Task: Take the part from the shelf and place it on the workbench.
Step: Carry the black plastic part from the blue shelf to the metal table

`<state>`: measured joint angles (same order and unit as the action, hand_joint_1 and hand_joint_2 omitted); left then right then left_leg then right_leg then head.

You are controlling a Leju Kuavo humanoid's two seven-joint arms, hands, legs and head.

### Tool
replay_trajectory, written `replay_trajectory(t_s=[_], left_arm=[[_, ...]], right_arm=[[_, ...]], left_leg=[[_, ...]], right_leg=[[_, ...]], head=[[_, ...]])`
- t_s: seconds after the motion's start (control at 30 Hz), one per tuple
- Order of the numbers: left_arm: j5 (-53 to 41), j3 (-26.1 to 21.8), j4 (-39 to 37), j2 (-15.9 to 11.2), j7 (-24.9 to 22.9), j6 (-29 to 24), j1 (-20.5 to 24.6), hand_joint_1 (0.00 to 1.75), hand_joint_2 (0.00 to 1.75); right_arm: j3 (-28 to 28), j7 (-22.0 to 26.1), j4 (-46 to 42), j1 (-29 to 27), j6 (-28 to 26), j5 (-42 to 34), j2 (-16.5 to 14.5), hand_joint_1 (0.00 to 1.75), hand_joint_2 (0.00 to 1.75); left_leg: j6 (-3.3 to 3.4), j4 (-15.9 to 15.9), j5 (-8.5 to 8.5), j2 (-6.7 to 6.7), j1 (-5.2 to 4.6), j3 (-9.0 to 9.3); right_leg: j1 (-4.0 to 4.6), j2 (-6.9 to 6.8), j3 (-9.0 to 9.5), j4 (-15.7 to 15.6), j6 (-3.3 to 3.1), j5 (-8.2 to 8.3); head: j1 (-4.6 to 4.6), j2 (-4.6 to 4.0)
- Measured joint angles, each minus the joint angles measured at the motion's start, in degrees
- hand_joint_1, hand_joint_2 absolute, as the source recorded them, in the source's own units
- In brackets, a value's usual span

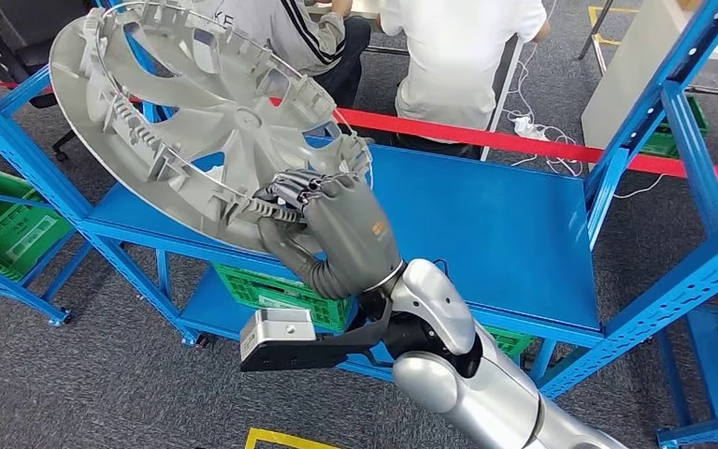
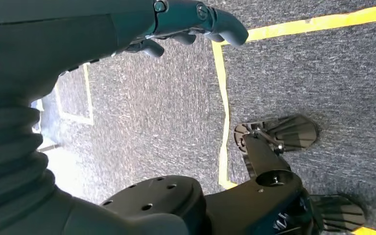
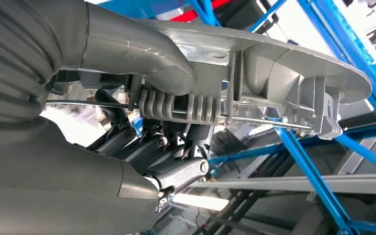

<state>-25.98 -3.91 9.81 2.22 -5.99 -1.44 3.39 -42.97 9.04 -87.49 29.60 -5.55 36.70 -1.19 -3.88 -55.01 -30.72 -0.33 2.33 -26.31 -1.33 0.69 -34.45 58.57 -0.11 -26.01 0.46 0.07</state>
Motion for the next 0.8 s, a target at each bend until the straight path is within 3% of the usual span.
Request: replay_trajectory(t_s=[0.13, 0.27, 0.33, 0.4, 0.47, 0.5, 0.53, 0.57, 0.63, 0.67, 0.7, 0.8], left_arm=[[0.32, -0.6, 0.0, 0.03, -0.32, -0.05, 0.0, 0.0, 1.75], [0.82, -1.41, -0.02, 0.01, -1.57, -0.04, -0.06, 0.0, 1.75], [0.86, -1.67, -0.02, 0.12, -1.94, 0.04, -0.09, 0.0, 1.75], [0.75, -1.91, -0.01, 0.31, -2.06, 0.09, -0.14, 0.0, 1.75], [0.41, -2.05, 0.0, 0.42, -2.07, 0.09, -0.22, 0.0, 1.75], [0.19, -2.07, 0.0, 0.44, -2.1, 0.09, -0.22, 0.0, 1.75], [-0.06, -2.07, 0.0, 0.49, -2.15, 0.11, -0.17, 0.0, 1.75], [-0.27, -2.08, 0.01, 0.55, -2.21, 0.16, -0.07, 0.0, 1.75], [-0.56, -2.08, 0.03, 0.64, -2.36, 0.36, 0.15, 0.0, 1.75], [-0.66, -2.08, 0.04, 0.61, -2.45, 0.48, 0.28, 0.0, 1.75], [-0.76, -2.08, 0.05, 0.58, -2.53, 0.58, 0.4, 0.0, 1.75], [-0.96, -2.07, 0.04, 0.67, -2.71, 0.8, 0.67, 0.0, 1.75]], right_arm=[[0.0, 0.0, 0.0, 0.0, 1.09, -0.06, -0.31, 1.75, 1.75], [-0.01, -0.16, -0.07, -0.06, 1.33, 0.22, -1.04, 1.75, 1.75], [-0.01, -0.17, -0.3, -0.14, 1.42, 1.18, -1.42, 1.75, 1.75], [0.02, -0.2, -0.49, -0.27, 1.43, 2.36, -1.51, 1.75, 1.75], [0.09, -0.27, -0.51, -0.55, 1.36, 2.98, -1.41, 1.75, 1.75], [0.13, -0.29, -0.5, -0.71, 1.33, 3.13, -1.32, 1.75, 1.75], [0.15, -0.29, -0.5, -0.84, 1.31, 3.19, -1.23, 1.75, 1.75], [0.17, -0.29, -0.5, -0.9, 1.3, 3.28, -1.17, 1.75, 1.75], [0.23, -0.3, -0.5, -0.95, 1.26, 3.6, -1.13, 1.75, 1.75], [0.26, -0.27, -0.52, -1.0, 1.22, 3.77, -1.13, 1.75, 1.75], [0.32, -0.25, -0.54, -1.06, 1.19, 3.9, -1.11, 1.75, 1.75], [0.47, -0.27, -0.61, -1.21, 1.12, 4.12, -1.17, 1.75, 1.75]], left_leg=[[0.0, -0.01, 0.0, 0.0, 0.0, -0.01], [1.13, -0.36, 0.06, 0.08, -0.29, -0.23], [1.75, 0.99, 1.21, 0.28, 0.0, 0.37], [2.21, 2.2, 2.23, 0.57, 0.36, 0.84], [2.35, 2.12, 2.35, 0.78, 0.33, 0.56], [2.32, 1.9, 2.3, 0.85, 0.39, 0.39], [2.18, 1.61, 2.19, 0.87, 0.52, 0.21], [1.91, 1.21, 2.0, 0.83, 0.76, 0.02], [0.92, -0.06, 1.3, 0.66, 1.29, -0.6], [0.34, -0.84, 0.89, 0.56, 1.37, -1.16], [-0.22, -1.59, 0.52, 0.47, 1.33, -1.68], [-1.47, -2.47, 0.19, 0.35, 1.37, -2.51]], right_leg=[[-0.01, 0.0, 0.0, 0.0, 0.0, 0.0], [-0.61, -0.02, 0.09, -0.65, 0.85, 0.55], [-0.51, -0.15, 0.02, -0.52, 1.27, 0.27], [-0.37, -0.34, -1.72, 3.21, 1.52, -2.16], [-0.42, -0.38, -5.34, 10.75, 1.87, -5.42], [-0.56, -0.39, -6.76, 13.62, 2.12, -6.05], [-0.74, -0.41, -7.3, 14.58, 2.4, -5.58], [-0.97, -0.46, -6.65, 13.19, 2.69, -4.08], [-1.35, -0.63, -3.24, 6.48, 3.36, -0.96], [-1.33, -0.57, -2.05, 4.15, 3.24, -0.2], [-1.31, -0.5, -1.53, 2.86, 2.84, -0.33], [-1.14, -0.17, -2.55, 3.47, 0.64, -1.18]], head=[[0.0, 0.0], [-0.13, 0.0], [-0.08, 0.0], [0.1, 0.0], [0.22, 0.0], [0.24, 0.0], [0.24, 0.0], [0.24, 0.0], [0.33, 0.0], [0.46, 0.0], [0.54, 0.0], [0.36, 0.0]])
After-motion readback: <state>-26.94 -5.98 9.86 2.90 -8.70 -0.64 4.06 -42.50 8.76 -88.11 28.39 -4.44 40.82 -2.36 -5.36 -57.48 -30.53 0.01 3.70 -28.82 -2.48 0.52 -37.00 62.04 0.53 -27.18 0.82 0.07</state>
